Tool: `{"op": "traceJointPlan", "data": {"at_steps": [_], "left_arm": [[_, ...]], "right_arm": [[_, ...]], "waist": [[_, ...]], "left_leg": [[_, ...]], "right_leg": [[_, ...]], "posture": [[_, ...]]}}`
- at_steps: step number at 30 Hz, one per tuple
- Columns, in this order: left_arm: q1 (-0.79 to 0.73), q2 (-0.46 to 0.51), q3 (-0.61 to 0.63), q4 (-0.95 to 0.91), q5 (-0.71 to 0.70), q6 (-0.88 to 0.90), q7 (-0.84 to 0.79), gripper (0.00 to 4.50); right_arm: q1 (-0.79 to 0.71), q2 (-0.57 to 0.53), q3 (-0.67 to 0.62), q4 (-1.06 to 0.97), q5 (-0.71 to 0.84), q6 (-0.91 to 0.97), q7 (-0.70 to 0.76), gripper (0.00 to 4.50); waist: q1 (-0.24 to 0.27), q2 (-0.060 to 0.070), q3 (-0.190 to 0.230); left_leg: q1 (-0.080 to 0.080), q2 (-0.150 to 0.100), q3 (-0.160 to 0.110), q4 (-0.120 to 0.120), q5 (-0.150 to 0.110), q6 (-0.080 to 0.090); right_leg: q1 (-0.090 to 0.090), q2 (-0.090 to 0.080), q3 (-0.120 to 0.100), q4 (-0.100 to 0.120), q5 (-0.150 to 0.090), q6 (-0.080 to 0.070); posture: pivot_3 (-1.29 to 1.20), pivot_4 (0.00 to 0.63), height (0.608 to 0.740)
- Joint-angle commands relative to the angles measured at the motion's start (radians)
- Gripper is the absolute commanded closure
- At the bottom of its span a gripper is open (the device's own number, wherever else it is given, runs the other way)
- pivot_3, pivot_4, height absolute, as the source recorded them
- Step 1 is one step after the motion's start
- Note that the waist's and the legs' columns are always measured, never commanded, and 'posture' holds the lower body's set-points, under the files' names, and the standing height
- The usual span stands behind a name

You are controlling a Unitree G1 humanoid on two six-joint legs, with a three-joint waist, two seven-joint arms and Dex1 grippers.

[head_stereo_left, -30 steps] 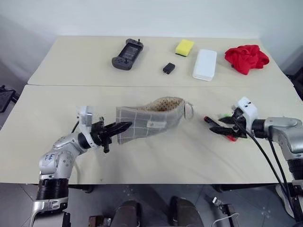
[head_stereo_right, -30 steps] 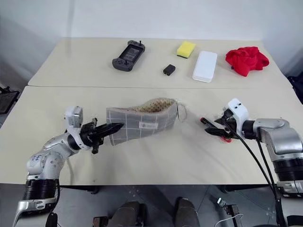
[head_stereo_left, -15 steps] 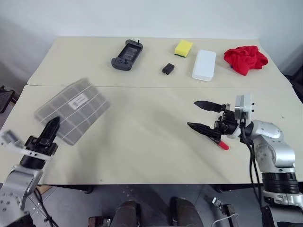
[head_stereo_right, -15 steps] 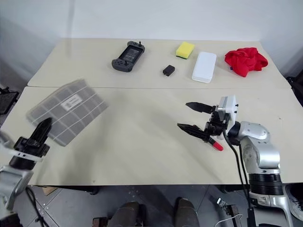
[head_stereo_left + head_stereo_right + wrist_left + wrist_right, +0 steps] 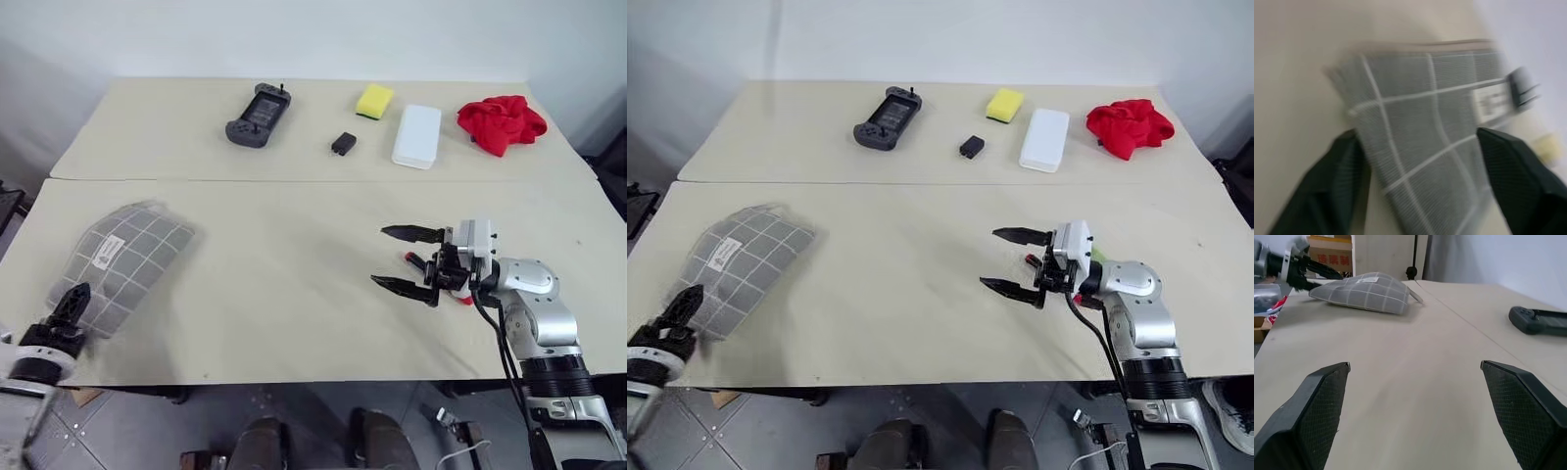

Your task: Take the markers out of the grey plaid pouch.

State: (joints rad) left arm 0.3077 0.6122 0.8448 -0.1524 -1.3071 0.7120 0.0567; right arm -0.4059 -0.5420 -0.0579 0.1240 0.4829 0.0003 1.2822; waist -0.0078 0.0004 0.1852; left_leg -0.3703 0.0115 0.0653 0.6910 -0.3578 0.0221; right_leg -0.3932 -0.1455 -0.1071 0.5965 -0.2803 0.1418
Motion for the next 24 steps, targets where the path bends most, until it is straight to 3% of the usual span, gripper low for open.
{"op": "traceJointPlan", "data": {"at_steps": [1,3,4,8,12,16,24], "left_arm": [[0.106,0.101,-0.011,-0.039,0.209,-0.046,-0.140,0.03],[0.249,0.225,-0.060,-0.055,0.460,-0.193,-0.367,0.03],[0.280,0.243,-0.056,-0.055,0.511,-0.264,-0.474,0.03],[0.297,0.218,0.012,-0.015,0.537,-0.448,-0.775,0.03],[0.347,0.205,0.004,-0.034,0.661,-0.632,-0.988,0.03],[0.305,0.192,-0.049,-0.086,0.720,-0.682,-1.017,0.03],[0.142,0.123,-0.191,-0.098,0.816,-0.729,-0.955,0.03]], "right_arm": [[0.000,-0.021,-0.019,-0.002,0.012,-0.008,0.022,0.00],[-0.008,-0.040,-0.020,0.026,0.002,-0.017,0.043,0.00],[-0.014,-0.050,-0.020,0.040,-0.004,-0.024,0.054,0.00],[-0.031,-0.084,-0.025,0.076,-0.006,-0.028,0.086,0.00],[-0.030,-0.133,-0.037,0.078,-0.001,-0.015,0.121,0.00],[0.002,-0.180,-0.042,0.083,-0.013,-0.036,0.145,0.00],[0.041,-0.142,-0.033,0.088,-0.044,-0.097,0.113,0.00]], "waist": [[0.001,0.002,0.001],[-0.002,0.000,0.000],[-0.006,0.000,0.000],[0.000,0.003,-0.001],[0.000,0.004,-0.001],[0.000,0.004,0.000],[0.004,0.003,-0.001]], "left_leg": [[0.000,0.000,0.000,0.000,0.000,0.000],[0.000,0.000,0.002,-0.001,0.000,-0.001],[0.000,0.000,0.003,-0.001,-0.001,-0.002],[0.000,0.003,0.005,-0.003,-0.002,-0.004],[0.000,0.004,0.007,-0.006,-0.003,-0.006],[-0.001,0.005,0.016,-0.007,-0.004,-0.004],[0.000,0.005,0.019,-0.006,-0.004,-0.003]], "right_leg": [[0.000,0.000,0.000,-0.001,0.000,0.000],[-0.001,0.001,0.000,-0.001,-0.001,-0.001],[-0.002,0.003,0.000,0.000,-0.001,-0.002],[-0.005,0.004,0.000,-0.003,-0.003,-0.005],[-0.008,0.006,-0.001,0.000,-0.004,-0.007],[-0.009,0.006,0.000,-0.001,-0.004,-0.007],[-0.009,0.005,0.000,0.001,-0.003,-0.006]], "posture": [[0.00,0.150,0.740],[0.00,0.150,0.740],[0.00,0.150,0.740],[0.00,0.150,0.740],[0.00,0.150,0.740],[0.00,0.150,0.740],[0.00,0.150,0.740]]}}
